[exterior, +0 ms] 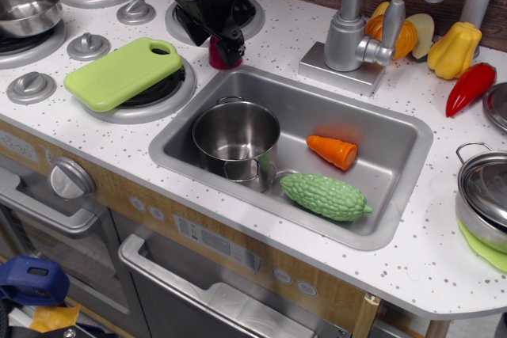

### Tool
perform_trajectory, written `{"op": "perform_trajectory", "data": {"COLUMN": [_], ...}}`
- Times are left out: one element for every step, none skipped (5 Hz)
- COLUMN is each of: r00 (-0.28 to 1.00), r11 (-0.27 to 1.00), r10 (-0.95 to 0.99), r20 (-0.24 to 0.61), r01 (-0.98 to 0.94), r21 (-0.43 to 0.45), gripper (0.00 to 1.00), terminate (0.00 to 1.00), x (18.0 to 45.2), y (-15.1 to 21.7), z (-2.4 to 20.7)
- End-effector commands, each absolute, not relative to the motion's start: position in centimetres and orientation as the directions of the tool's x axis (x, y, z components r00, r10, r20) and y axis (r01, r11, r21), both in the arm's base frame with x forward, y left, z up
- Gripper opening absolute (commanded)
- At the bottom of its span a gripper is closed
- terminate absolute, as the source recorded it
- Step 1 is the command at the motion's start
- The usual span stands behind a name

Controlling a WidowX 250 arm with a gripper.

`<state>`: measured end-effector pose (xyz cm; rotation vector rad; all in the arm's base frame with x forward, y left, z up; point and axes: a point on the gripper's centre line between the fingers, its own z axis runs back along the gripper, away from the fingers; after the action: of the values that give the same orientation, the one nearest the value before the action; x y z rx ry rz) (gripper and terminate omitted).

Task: Put sweet potato in pot which is in sink

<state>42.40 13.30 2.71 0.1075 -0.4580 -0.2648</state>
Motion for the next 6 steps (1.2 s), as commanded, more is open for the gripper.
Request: {"op": "perform_trajectory", "data": {"r00": [0.831, 0.815, 0.804, 0.804, 0.814, 0.852], "r11": [0.959, 0.959, 0.966, 0.969, 0.965, 0.965], "r10": [-0.282, -0.283, -0.257, -0.248, -0.263, -0.254], "r20": [0.481, 0.507, 0.537, 0.541, 0.518, 0.458], "r01": [0.224, 0.23, 0.217, 0.206, 0.206, 0.192], "r21": [0.174, 0.165, 0.138, 0.139, 0.165, 0.179], "gripper": [1.0, 1.0, 1.0, 0.0, 0.0, 0.0], "terminate": [0.0, 0.0, 0.0, 0.0, 0.0, 0.0], "x": [44.1, 44.6, 44.8, 44.9, 44.9, 44.7], "y": [15.0, 15.3, 15.6, 15.5, 15.0, 14.0], "z": [4.0, 3.3, 2.4, 2.5, 3.9, 6.8]}}
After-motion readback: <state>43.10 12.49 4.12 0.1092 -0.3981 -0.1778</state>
